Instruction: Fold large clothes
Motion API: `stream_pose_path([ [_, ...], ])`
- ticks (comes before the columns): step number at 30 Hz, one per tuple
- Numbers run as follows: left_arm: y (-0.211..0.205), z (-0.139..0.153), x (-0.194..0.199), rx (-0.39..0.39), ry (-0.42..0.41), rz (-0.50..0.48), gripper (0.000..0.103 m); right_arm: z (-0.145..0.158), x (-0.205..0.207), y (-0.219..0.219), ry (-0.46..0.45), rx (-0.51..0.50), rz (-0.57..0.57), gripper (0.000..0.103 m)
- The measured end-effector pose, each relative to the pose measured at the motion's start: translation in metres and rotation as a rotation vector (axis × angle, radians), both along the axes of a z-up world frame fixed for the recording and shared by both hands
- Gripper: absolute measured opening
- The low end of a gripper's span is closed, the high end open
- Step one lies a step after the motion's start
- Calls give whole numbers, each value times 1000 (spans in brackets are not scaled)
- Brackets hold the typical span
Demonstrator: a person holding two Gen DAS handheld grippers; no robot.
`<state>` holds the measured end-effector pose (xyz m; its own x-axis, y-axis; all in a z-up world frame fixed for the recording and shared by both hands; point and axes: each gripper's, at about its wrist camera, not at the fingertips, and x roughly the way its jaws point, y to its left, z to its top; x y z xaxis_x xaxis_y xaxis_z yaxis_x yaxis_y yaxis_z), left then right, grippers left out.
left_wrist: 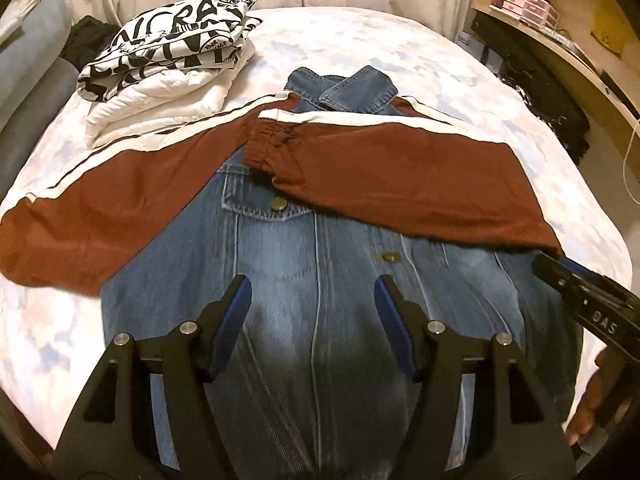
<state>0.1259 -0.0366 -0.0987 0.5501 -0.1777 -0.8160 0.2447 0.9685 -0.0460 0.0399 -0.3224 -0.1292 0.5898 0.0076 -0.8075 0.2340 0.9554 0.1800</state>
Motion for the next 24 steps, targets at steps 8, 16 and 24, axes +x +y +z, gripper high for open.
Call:
stream_pose_path([
  [8, 44, 32, -33, 4, -58, 30, 61, 15, -21, 35, -7, -29, 77, 58],
  [16, 124, 54, -48, 2, -108, 148, 62, 49, -17, 96, -51, -64, 181, 58],
  [24, 191, 46, -52, -19, -96, 248, 62, 68, 2, 185, -68, -85, 305, 58],
])
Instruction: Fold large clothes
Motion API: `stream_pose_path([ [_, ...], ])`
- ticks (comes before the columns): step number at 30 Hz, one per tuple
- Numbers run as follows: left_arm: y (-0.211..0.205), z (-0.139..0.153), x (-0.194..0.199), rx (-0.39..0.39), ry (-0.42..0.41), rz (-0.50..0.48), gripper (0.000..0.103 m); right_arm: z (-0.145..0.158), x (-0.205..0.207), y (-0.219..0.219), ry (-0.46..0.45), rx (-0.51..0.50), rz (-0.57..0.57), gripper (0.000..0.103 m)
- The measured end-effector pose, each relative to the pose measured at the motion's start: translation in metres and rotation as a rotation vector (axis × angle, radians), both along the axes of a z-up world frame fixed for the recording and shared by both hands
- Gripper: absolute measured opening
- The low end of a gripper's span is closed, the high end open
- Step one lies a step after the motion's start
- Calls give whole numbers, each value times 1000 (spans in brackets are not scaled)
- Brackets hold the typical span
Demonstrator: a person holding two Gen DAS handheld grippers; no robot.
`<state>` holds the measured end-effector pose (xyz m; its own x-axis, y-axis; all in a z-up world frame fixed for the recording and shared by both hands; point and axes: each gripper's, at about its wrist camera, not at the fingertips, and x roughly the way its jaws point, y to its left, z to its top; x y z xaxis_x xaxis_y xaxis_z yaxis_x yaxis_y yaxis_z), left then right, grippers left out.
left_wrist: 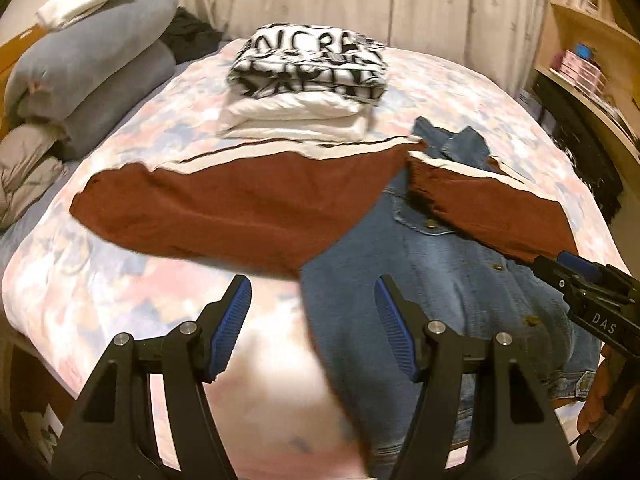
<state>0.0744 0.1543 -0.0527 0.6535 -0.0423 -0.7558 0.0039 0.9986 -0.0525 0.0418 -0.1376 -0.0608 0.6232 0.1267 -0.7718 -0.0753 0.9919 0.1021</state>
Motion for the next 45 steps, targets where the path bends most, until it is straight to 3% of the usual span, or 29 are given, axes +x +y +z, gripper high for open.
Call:
stream_pose_path([
  [9, 64, -37, 11, -57, 57, 89, 62, -9, 14, 89, 19, -45, 136, 58],
  [24, 217, -94, 63, -309, 49, 260, 62, -44, 92, 220, -3, -68, 324, 58],
  [26, 233, -100, 73, -347, 49, 271, 62, -49, 108, 235, -14, -71, 338, 52],
  [28, 254, -107, 84, -398, 58, 304, 62, -57, 125, 250, -1, -80, 351, 40],
  [31, 282, -119, 97, -485, 70, 346, 62, -73, 153, 271, 45, -49, 362, 36],
  [38, 326, -140, 126, -586, 85, 367, 62, -122, 189, 289, 159, -4, 336, 35],
  [43, 351, -148, 141, -648, 63, 397, 61, -134, 192, 288, 156, 11, 330, 35],
  [45, 356, -149, 144, -650, 56, 429, 46, -137, 194, 286, 158, 21, 328, 35],
])
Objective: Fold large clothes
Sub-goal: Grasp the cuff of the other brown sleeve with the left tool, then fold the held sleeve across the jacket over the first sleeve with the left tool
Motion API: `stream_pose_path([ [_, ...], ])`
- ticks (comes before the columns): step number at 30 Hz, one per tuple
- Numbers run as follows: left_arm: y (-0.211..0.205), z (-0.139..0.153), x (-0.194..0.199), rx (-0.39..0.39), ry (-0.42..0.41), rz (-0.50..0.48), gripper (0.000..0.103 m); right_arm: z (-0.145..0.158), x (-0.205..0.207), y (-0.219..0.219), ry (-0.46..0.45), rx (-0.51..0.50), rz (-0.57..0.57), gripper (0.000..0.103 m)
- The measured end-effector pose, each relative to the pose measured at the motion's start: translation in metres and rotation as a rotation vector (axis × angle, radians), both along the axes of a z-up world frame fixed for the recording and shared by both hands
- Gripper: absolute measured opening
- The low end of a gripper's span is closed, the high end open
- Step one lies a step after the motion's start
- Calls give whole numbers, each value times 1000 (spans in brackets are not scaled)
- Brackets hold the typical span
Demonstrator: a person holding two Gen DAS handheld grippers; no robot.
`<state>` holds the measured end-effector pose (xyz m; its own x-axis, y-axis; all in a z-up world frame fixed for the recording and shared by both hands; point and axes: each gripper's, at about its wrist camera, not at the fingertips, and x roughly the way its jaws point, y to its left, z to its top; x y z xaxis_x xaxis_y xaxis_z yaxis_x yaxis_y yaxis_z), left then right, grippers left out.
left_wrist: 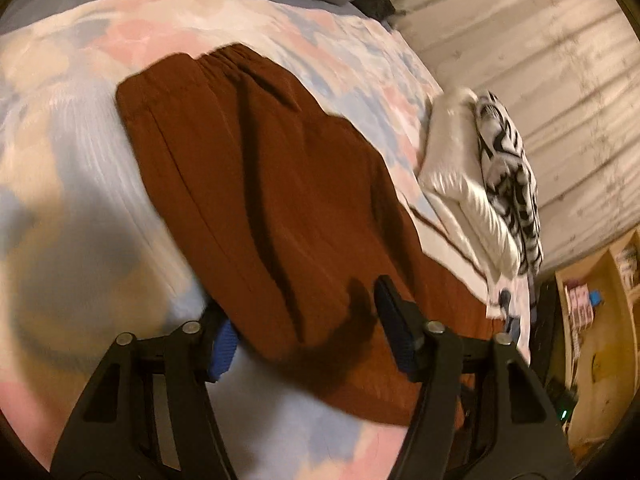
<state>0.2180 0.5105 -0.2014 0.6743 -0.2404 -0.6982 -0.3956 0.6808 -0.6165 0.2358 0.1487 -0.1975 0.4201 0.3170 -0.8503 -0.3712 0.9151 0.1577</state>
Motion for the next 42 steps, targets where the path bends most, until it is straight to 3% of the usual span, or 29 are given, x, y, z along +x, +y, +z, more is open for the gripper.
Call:
stream_pose_path([
  [1, 2, 2, 2, 39, 19, 40, 27, 0, -1, -1, 1, 2, -1, 35],
  [2, 3, 4, 1, 61, 26, 61, 14, 1, -2, -2, 1, 4, -1, 35],
  [5, -9, 29, -5, 189, 14, 119, 4, 3, -3, -5, 6, 16, 0, 35],
  [6, -20, 45, -7, 270, -6, 121, 4, 6, -4, -7, 15, 25, 0, 35],
  [7, -38, 68, -10, 374, -45, 112, 3, 10, -6, -10, 22, 34, -6, 35],
  [10, -80, 120, -13, 512, -140, 46, 3, 26, -6, -31, 34, 92, -47, 35],
  [15, -165, 193, -12, 581, -247, -100, 3, 59, -20, -91, -8, 182, -127, 35],
  [21, -291, 238, -14, 568, -339, -323, 3, 85, -52, -189, -54, 237, -255, 35],
  [27, -432, 229, -11, 576, -354, -559, 3, 100, -89, -290, -117, 221, -389, 35],
  [31, -526, 188, -10, 647, -295, -716, 3, 97, -115, -351, -117, 232, -479, 36],
  [34, -571, 146, -17, 651, -225, -812, 5, 84, -127, -389, -93, 232, -537, 36],
  [39, -595, 95, -20, 582, -124, -917, 28, 62, -140, -430, -41, 239, -583, 37],
  [42, -591, 86, -22, 495, -124, -985, 61, 50, -140, -445, -25, 265, -590, 42],
])
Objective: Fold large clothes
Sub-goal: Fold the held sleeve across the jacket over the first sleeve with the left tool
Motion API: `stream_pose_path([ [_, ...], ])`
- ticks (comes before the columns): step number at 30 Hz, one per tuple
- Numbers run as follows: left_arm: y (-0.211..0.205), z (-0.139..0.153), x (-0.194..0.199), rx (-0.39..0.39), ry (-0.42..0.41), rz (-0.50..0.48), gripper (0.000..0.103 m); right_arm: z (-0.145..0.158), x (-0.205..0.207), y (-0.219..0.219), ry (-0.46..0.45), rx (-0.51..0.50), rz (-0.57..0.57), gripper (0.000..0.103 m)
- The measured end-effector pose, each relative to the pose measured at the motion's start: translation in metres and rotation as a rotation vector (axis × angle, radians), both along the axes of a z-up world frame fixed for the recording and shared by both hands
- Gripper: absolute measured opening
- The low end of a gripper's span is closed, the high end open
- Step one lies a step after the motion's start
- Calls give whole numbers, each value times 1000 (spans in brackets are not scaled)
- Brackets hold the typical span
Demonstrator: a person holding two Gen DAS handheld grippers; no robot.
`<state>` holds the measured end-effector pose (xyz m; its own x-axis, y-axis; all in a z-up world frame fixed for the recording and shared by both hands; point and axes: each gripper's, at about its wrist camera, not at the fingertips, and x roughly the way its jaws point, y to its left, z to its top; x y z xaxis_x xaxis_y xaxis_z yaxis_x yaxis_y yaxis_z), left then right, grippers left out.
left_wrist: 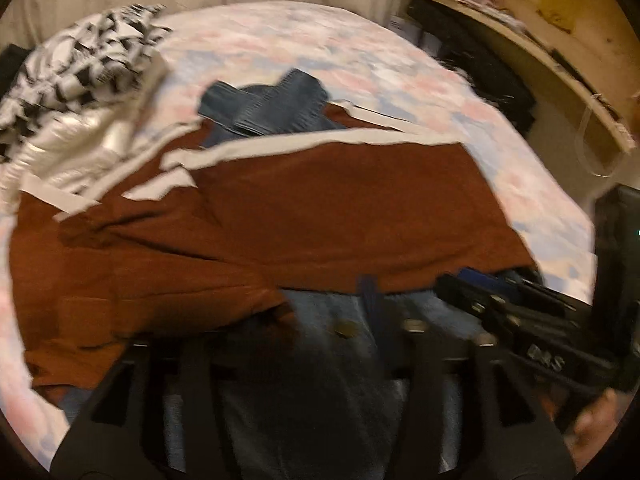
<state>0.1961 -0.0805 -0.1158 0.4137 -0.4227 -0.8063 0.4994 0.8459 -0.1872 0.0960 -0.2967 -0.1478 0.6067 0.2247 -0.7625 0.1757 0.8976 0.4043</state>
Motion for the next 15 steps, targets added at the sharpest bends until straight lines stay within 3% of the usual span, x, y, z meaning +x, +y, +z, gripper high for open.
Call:
stream_pose_path([
  [2, 5, -3, -4, -60, 38, -40, 67, -8, 6, -2, -3, 22, 7, 50],
  [7, 31, -2, -12, -125, 85, -42, 67, -8, 12, 8, -30, 29, 56, 51],
  [15, 98, 13, -36, -190, 70, 101, 67, 15, 18, 55, -84, -21, 202, 51],
])
